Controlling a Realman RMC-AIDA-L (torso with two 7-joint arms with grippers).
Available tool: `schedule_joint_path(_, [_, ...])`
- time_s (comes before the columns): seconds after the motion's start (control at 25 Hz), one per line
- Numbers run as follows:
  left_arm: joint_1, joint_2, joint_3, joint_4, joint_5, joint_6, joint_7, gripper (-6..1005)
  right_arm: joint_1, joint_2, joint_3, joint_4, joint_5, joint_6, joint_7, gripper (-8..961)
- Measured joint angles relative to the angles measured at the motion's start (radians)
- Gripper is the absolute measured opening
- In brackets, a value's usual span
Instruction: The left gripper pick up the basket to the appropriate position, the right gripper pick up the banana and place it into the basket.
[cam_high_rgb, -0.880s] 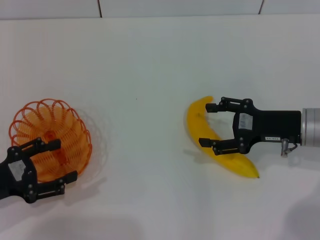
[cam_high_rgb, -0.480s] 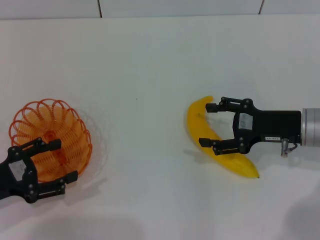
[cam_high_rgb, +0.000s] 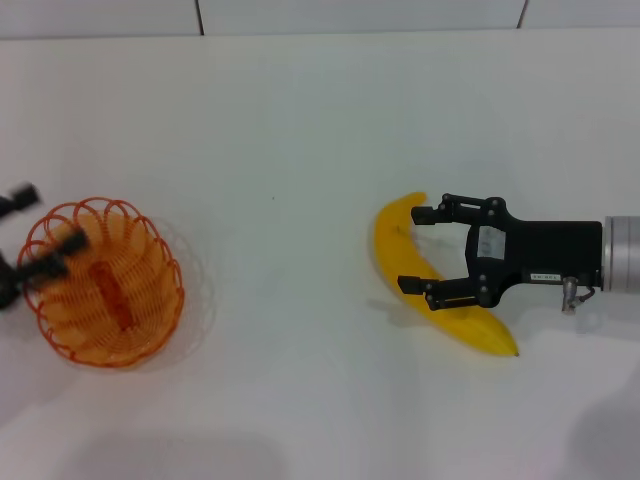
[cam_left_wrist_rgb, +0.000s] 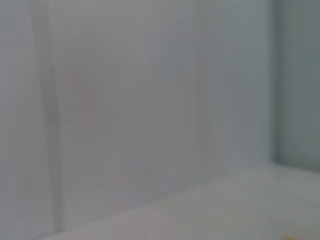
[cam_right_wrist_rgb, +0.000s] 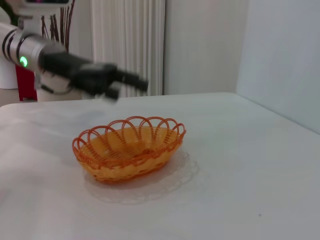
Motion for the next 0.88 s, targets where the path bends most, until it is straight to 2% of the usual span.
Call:
schedule_joint_path(0.12, [-0.005,0.011,-0.067,0.014,-0.021,-0.014,-0.124,862,0.000,0.000,0.000,0.000,0.001,0.001,0.000,884])
schedule_joint_path(0.32, [-0.037,0.045,-0.086,0.144,-0.011,-0.059,-0.401,863,0.000,0.000,0.001,0.000,0.003,0.000,0.000,884])
schedule_joint_path(0.52, [-0.130,0.141,0.015,0.235,0.130,-0.074,-0.610,863,0.006,0.000,0.002,0.000,0.004,-0.005,0.000,884])
schedule_joint_path(0.64, [-0.200,0.180,0.112,0.249,0.239,-0.070,-0.670,863,0.008,0.000,0.002,0.000,0.004,-0.007,0.000,884])
schedule_joint_path(0.72, [-0.235,0.179,0.167,0.278,0.306,-0.069,-0.681,863,0.011,0.000,0.002,0.000,0.003,-0.007,0.000,884])
schedule_joint_path(0.76, [-0.248,0.172,0.193,0.298,0.340,-0.069,-0.679,863,0.013,0.000,0.002,0.000,0.002,-0.007,0.000,884])
schedule_joint_path(0.88, [-0.270,0.134,0.263,0.365,0.415,-0.073,-0.645,862,0.021,0.000,0.002,0.000,0.001,-0.008,0.006,884])
